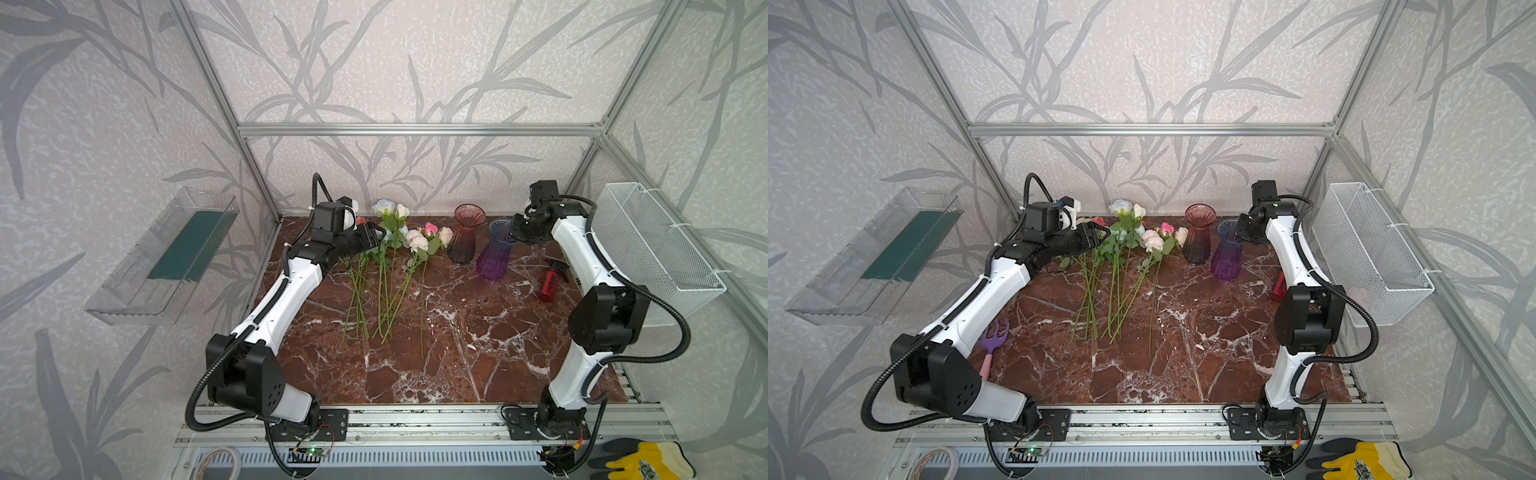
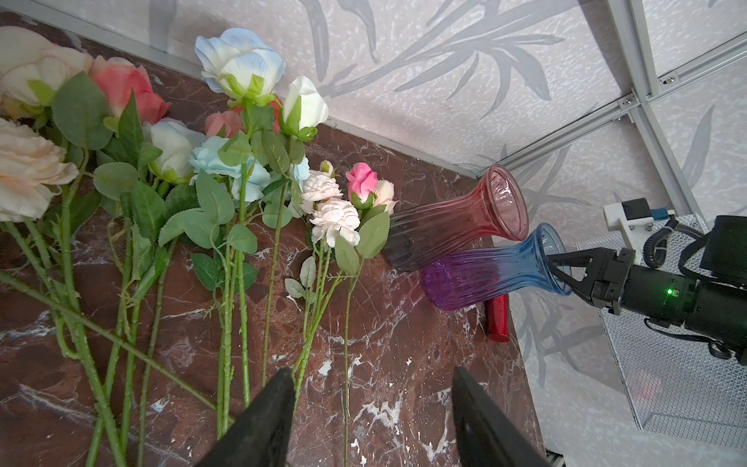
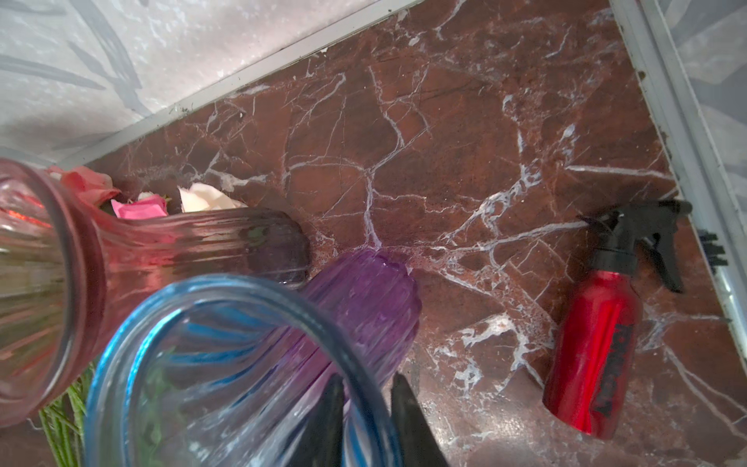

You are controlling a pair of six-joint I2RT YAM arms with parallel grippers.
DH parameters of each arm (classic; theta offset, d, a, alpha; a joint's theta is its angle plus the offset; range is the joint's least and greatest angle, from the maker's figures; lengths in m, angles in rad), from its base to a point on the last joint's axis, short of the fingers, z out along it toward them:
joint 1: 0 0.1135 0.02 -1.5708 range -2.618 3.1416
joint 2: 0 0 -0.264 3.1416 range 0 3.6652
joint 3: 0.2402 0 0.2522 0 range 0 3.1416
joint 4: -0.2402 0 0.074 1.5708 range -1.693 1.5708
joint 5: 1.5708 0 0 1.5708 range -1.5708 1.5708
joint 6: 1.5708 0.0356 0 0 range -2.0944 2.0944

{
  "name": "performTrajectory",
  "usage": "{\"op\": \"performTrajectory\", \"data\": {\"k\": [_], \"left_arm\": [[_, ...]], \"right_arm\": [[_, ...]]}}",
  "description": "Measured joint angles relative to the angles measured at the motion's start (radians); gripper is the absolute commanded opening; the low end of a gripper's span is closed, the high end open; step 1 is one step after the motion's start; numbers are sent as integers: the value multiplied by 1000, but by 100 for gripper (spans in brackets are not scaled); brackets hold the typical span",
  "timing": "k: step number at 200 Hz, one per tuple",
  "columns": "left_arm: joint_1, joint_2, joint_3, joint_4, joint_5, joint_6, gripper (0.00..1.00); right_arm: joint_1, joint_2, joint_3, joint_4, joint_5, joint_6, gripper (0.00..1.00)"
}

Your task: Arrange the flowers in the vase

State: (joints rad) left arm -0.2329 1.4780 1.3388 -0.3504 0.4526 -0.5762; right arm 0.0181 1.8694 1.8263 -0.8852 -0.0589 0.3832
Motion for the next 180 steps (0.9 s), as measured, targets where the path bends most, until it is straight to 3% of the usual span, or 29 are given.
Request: {"op": "performTrajectory", "data": {"k": [22, 114, 180], "left_arm": [[0, 0, 0, 0, 2, 0, 62], [-1, 0, 0, -39, -33, 34, 59], [-61, 54, 31, -87, -53, 69, 55]], "right_arm": [[-8, -14, -5, 15, -58, 34, 0], [-27, -169, -176, 24, -93, 59, 0], [-18, -323, -310, -10, -220, 89, 0]]}}
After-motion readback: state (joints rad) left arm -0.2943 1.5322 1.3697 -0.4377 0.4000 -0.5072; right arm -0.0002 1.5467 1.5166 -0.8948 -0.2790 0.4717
